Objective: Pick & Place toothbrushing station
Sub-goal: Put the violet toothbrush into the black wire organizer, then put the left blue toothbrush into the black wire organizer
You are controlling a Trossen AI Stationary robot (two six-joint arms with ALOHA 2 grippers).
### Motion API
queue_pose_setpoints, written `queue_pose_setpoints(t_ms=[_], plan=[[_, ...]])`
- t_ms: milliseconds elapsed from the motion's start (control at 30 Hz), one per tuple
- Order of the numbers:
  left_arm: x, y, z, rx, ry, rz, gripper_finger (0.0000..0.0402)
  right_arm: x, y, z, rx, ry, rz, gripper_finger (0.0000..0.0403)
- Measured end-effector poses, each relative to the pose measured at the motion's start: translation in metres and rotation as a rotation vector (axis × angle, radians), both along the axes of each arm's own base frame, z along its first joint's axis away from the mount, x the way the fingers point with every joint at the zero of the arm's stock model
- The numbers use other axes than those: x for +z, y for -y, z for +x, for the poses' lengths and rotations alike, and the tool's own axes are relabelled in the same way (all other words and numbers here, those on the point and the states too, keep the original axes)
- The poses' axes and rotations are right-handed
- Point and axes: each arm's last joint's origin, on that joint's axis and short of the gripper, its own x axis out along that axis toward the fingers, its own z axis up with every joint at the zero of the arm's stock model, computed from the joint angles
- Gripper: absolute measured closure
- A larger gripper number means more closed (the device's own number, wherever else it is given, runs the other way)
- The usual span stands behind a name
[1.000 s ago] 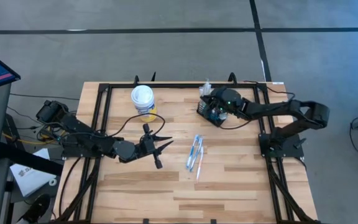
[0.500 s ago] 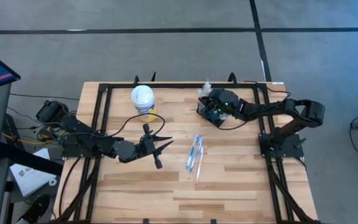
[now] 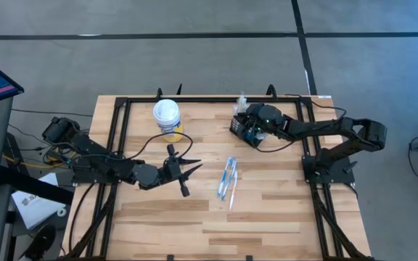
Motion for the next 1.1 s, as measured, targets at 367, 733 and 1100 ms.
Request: queue_pose_setpoints(t_ms=[367,733,1100], plan=[[0.000,0.000,0.000,0.000,-0.002,0.001,0.0344,0.001,0.000,-0.001,0.006,-0.007,-0.016,0.0341],[0.000,0.000,0.000,0.000,-0.003,0.001,0.0344,0.014,-0.004,-0.011,0.009,-0.017,-0.023,0.0312],[0.000,0.000,0.000,0.000,-0.003,0.001,0.0344,0.035,-0.006,-0.015,0.016,0.013,-0.064,0.0206]])
